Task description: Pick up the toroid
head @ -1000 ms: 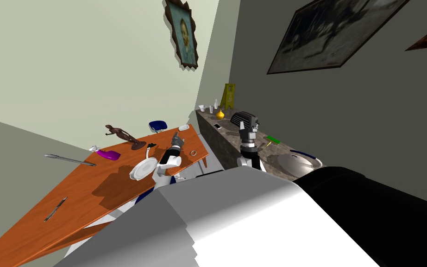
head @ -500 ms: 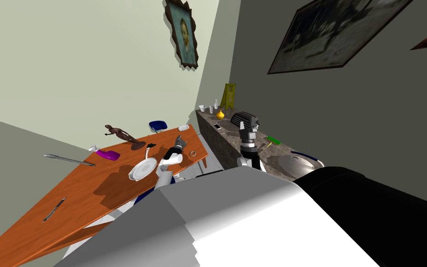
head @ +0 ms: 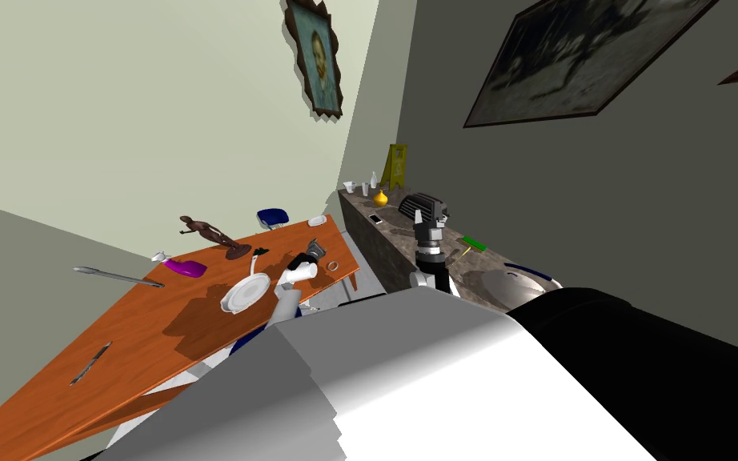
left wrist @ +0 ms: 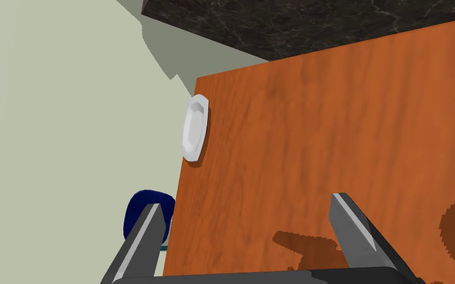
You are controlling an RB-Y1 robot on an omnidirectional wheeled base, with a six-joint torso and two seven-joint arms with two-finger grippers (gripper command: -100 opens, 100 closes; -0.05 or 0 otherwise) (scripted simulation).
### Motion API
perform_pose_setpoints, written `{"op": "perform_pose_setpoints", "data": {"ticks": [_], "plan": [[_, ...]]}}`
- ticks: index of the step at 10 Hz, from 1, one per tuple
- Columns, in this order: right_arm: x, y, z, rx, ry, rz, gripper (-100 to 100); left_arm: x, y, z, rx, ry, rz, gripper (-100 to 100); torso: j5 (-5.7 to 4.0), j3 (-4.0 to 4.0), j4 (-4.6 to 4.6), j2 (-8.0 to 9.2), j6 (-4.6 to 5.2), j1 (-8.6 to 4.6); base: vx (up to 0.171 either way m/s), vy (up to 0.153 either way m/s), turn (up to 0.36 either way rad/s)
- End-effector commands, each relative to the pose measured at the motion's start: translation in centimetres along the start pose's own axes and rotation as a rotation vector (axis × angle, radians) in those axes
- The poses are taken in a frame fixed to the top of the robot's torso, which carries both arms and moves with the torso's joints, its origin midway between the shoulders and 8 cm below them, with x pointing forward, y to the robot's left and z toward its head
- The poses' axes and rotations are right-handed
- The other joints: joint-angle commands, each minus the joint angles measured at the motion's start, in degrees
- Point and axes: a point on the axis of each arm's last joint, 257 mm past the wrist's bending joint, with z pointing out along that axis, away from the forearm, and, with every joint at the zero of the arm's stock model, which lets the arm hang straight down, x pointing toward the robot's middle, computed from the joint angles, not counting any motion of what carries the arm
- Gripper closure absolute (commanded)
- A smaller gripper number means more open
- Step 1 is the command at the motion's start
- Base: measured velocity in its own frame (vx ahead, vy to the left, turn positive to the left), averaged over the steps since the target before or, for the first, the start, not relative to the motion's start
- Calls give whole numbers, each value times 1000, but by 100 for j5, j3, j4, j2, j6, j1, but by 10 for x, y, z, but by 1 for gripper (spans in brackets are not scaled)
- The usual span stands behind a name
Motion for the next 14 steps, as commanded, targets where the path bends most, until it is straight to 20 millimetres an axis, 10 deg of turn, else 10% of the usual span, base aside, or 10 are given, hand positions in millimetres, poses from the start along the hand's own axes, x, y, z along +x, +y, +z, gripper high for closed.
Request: {"op": "perform_pose_setpoints", "data": {"ticks": [1,14], "plan": [[0,0,0,0,0,0,0,-3,7,-1,-25,-10,-6,-100,0,0,0,0,0,0,5,-7,-1],[0,0,0,0,0,0,0,-34,113,17,-418,-176,-192,-100,0,1,1,2,-1,0,11,-13,8]]}}
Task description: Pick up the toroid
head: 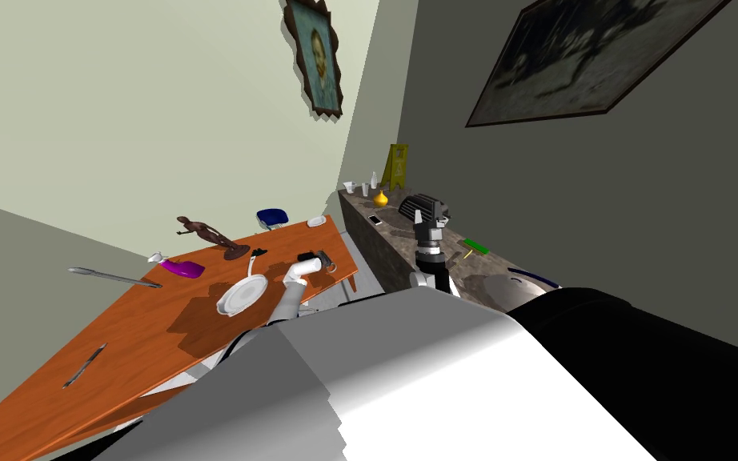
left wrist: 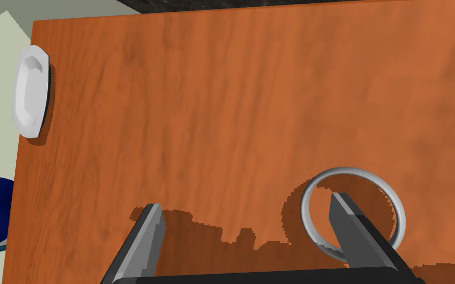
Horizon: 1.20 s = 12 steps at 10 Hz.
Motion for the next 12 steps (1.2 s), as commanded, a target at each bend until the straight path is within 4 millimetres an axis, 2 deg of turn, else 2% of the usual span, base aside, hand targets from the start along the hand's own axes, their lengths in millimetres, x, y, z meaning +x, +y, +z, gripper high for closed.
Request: {"op": "perform_pose_setpoints", "data": {"ticks": [1,5,10,12], "plan": [[0,0,0,0,0,0,0,-4,1,3,-13,-8,-6,-100,0,0,0,0,0,0,3,-6,0],[0,0,0,0,0,0,0,-21,37,12,-167,-90,-83,-100,0,-1,0,-1,0,0,12,-14,9],[0,0,0,0,0,0,0,-30,59,12,-254,-141,-125,-100,0,1,1,1,0,2,8,-9,5],[0,0,0,0,0,0,0,-35,75,11,-319,-180,-158,-100,0,1,1,2,0,1,8,-11,7]]}}
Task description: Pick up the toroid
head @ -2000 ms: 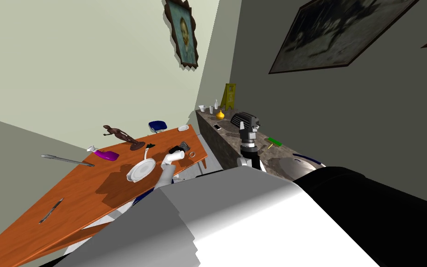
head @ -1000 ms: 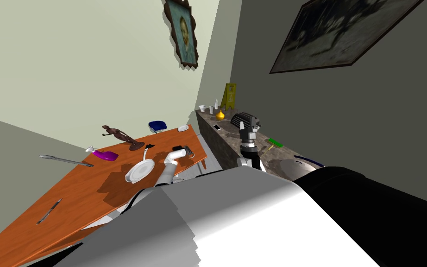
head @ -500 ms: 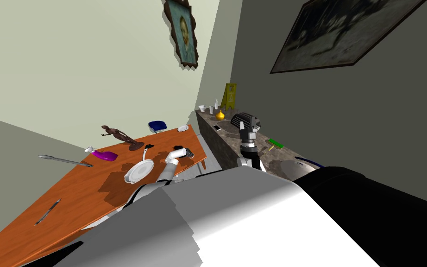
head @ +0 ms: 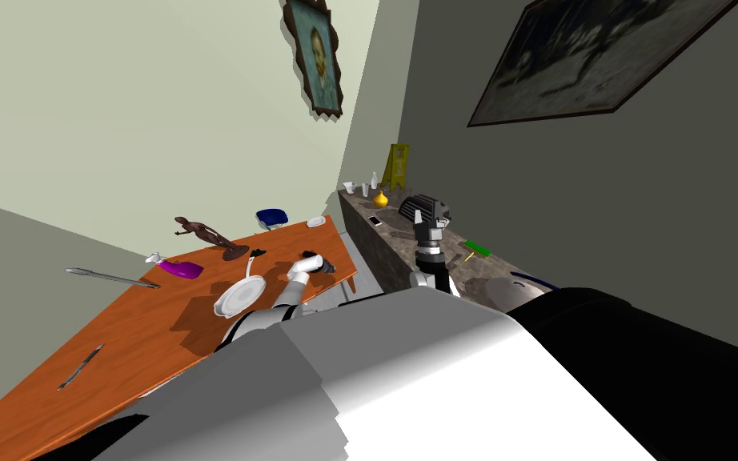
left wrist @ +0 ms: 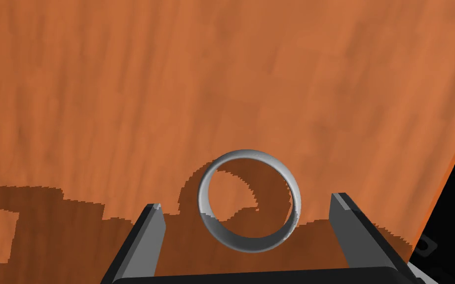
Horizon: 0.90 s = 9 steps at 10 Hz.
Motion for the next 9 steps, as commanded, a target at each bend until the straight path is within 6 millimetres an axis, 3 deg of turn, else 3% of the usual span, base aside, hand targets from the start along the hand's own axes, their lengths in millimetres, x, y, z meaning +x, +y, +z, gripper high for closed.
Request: {"op": "perform_pose_setpoints", "data": {"ticks": [1,4,5,6,7,9], "plan": [[0,0,0,0,0,0,0,-8,15,4,-53,-35,-26,-100,0,0,0,0,0,0,11,-13,8],[0,0,0,0,0,0,0,-17,30,6,-108,-71,-53,-100,0,1,0,1,0,1,9,-9,4],[0,0,0,0,0,0,0,-16,27,6,-98,-64,-48,-100,0,1,1,2,0,2,0,0,0],[0,0,0,0,0,0,0,-16,28,6,-101,-66,-50,0,1,2,1,3,0,3,0,0,0],[0,0,0,0,0,0,0,-23,36,12,-101,-65,-49,-100,1,3,1,4,0,4,38,-6,-1],[0,0,0,0,0,0,0,-31,47,20,-101,-65,-49,-100,1,-9,-3,-15,0,3,70,-9,2]]}}
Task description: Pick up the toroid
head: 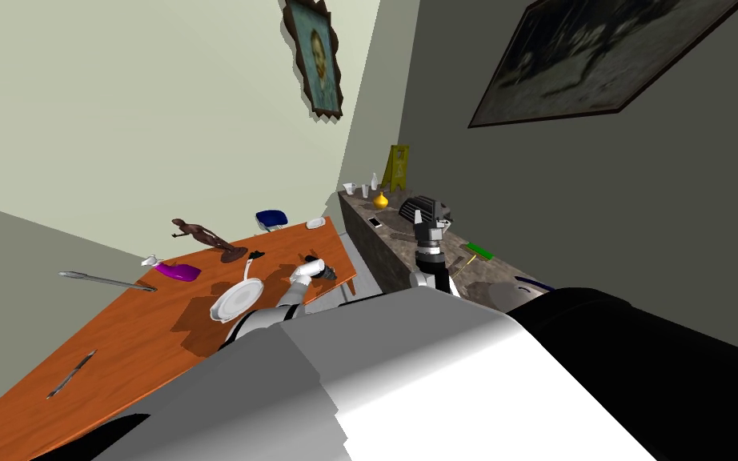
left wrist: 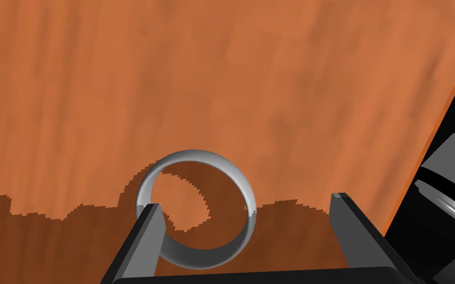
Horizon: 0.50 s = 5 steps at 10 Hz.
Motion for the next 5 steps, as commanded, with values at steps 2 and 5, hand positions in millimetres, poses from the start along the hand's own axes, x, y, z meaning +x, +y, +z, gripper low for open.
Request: {"op": "perform_pose_setpoints", "data": {"ticks": [2,5], "plan": [[0,0,0,0,0,0,0,0,0,0,2,1,1,100,0,5,2,10,0,1,20,-5,1],[0,0,0,0,0,0,0,1,1,1,-2,2,-1,100,4,-1,-2,3,3,15,0,0,0]]}}
